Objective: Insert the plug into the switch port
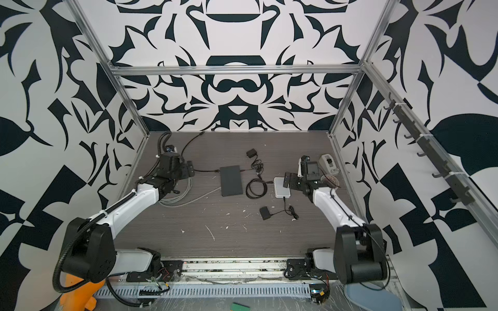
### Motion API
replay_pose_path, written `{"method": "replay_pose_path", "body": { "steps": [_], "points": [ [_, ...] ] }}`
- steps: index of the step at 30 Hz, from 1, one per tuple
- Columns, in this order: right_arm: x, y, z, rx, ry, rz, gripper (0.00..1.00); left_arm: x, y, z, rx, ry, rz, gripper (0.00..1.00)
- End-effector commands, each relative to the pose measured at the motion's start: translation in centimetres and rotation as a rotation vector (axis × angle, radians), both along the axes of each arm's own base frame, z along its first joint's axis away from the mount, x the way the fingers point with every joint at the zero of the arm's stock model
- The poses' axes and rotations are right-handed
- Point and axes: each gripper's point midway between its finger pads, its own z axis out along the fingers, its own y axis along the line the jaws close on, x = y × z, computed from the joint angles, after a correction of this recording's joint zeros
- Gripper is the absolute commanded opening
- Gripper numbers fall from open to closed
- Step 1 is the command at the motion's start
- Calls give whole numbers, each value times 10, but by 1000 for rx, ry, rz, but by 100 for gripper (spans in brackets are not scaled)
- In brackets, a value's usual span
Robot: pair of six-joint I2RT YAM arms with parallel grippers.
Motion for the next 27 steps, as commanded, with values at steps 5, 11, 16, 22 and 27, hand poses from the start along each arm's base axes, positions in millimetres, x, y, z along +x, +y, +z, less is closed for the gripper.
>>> {"method": "replay_pose_path", "body": {
  "steps": [5, 11, 16, 22, 27],
  "points": [
    [-7, -39, 39, -255, -324, -82, 100, -29, 103, -13, 25, -24, 170, 99],
    [-11, -41, 8, -270, -365, -79, 100, -30, 112, -38, 2, -118, 144, 99],
    [-4, -28, 5, -234, -464, -27, 100, -1, 96, -52, -88, -205, 99, 99],
    [28, -22, -5, -260, -514, 14, 100, 13, 88, -61, -42, -274, 1, 99],
    [42, -18, -30, -259, -426, 47, 100, 8, 83, -69, -41, -269, -20, 99]
  ]
}}
